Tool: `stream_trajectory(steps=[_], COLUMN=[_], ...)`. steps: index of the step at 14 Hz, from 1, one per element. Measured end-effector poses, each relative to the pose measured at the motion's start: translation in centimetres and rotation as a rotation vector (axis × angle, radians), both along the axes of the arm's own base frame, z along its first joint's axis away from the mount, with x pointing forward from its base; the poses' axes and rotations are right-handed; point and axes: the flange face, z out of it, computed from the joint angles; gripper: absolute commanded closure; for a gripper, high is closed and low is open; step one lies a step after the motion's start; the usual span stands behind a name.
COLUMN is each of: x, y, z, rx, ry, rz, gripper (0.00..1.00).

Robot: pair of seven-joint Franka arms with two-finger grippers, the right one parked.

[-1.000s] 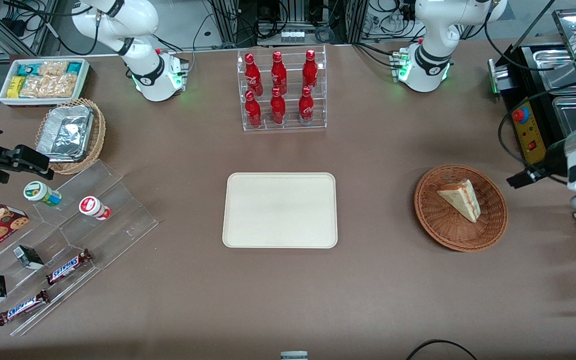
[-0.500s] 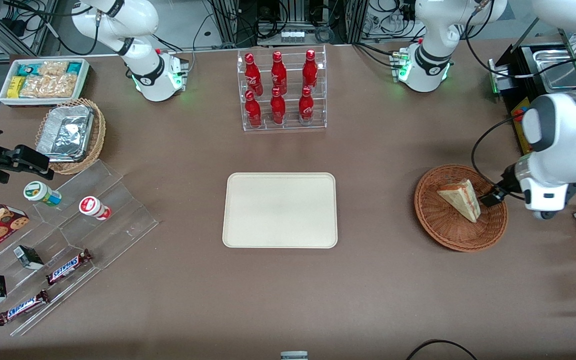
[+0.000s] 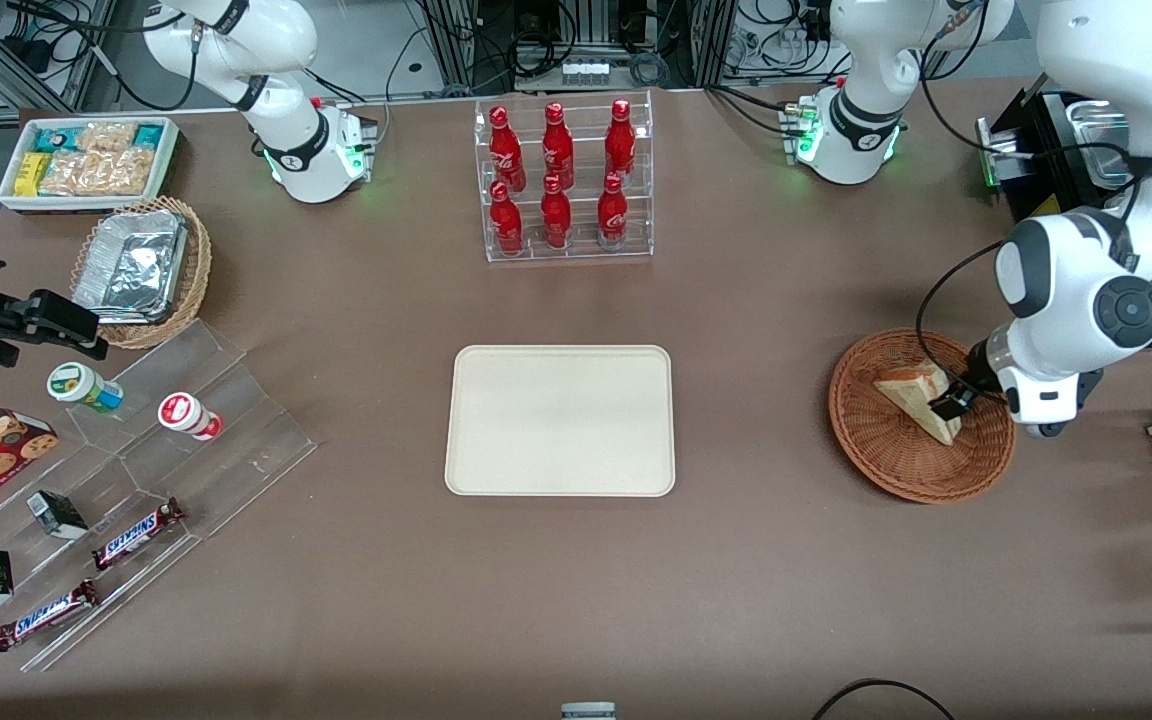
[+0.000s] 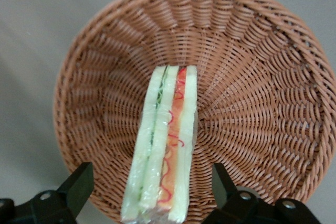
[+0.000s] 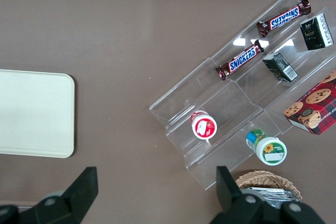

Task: Place sandwich from basket to tray
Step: 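Close the left gripper on the sandwich and lift it from the basket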

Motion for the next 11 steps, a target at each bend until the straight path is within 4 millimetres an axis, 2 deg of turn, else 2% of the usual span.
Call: stream_trajectory(steps=[3, 4, 5, 6, 9, 10, 11], x=[0.1, 0.1, 0.0, -0.1, -0.2, -0.2, -0.2], y=[0.0, -0.1, -0.3, -0.4, -0.5, -0.6, -0.6], z=[-2.8, -3.8, -4.8, -5.5, -6.1, -6.1, -6.0], rx=[-0.001, 0.002, 0.003, 0.004, 0.004, 0.001, -0.005], ry=[0.009, 0.015, 0.028, 0.039, 0.048, 0.051, 0.058], rz=[0.010, 0.003, -0.006, -0.014, -0.024, -0.042, -0.072], gripper=[0.02, 0.07, 0.16, 0.30, 0.58, 0.64, 0.67])
